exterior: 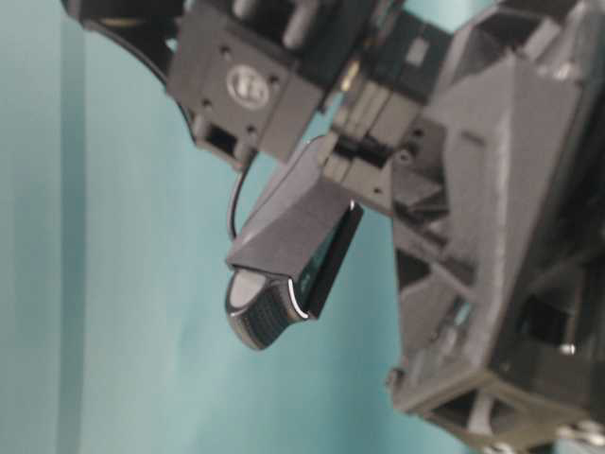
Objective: Move the cable alternately left and right between 8 closely spaced pins so it hooks onto each one.
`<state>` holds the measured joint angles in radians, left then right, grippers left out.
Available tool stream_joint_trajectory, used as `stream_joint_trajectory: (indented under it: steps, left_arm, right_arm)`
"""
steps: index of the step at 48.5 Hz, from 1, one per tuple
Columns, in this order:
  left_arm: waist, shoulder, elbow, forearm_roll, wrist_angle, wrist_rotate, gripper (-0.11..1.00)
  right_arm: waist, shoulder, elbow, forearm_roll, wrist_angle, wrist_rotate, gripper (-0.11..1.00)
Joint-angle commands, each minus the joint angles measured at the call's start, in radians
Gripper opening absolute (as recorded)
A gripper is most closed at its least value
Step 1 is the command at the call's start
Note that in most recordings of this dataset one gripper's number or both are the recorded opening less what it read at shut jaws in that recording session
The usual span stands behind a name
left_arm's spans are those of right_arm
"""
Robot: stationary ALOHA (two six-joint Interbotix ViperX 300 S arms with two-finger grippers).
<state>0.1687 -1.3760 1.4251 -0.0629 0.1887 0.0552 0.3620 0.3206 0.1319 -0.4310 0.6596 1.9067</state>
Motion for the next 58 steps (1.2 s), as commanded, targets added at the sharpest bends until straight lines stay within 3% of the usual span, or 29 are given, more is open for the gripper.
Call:
stream_joint_trajectory:
  steps: [1, 23, 58]
  left_arm:
    - [0.003, 0.011, -0.009, 0.003, -0.008, 0.002, 0.48]
    - [0.003, 0.011, -0.009, 0.003, -0.009, 0.002, 0.48]
    - [0.003, 0.011, -0.009, 0.003, -0.009, 0.002, 0.48]
  right_arm:
    - [-0.018, -0.018, -0.018, -0.003, 0.006, -0.003, 0.16]
    - [-0.081, -0.018, 0.003, -0.003, 0.012, -0.005, 0.16]
    - [-0.115, -0.018, 0.014, -0.008, -0.003, -0.006, 0.15]
